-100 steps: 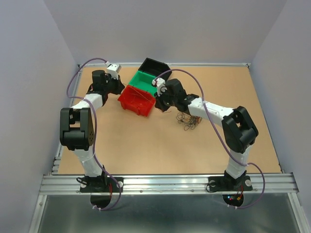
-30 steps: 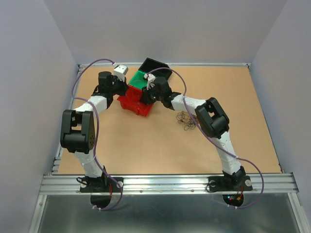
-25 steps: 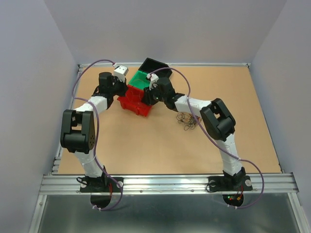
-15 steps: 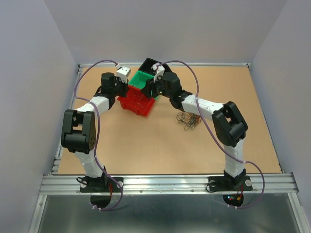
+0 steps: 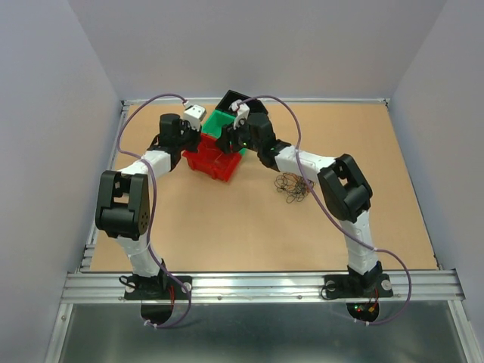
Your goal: Untangle the cables
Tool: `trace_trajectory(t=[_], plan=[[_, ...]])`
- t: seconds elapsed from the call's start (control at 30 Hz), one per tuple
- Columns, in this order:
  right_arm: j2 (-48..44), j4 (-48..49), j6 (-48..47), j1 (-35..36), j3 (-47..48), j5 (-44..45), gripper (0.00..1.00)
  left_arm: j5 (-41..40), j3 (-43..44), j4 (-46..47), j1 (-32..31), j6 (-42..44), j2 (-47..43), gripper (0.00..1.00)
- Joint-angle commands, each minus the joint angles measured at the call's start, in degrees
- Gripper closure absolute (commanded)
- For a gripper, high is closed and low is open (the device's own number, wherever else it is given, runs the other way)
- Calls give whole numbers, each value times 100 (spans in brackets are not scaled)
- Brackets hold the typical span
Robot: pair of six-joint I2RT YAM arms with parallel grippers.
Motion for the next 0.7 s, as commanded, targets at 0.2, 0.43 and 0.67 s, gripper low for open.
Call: trace_trajectory(t=[0.2, 0.43, 0.67], plan=[[527, 106, -218, -5, 887, -172, 49, 35, -174, 47, -54, 255, -541, 100], [580, 62, -200, -5, 766, -357, 99, -17, -157, 30, -54, 264, -541, 100], [509, 97, -262, 47, 344, -366, 99, -26, -174, 47, -63, 255, -567, 73]])
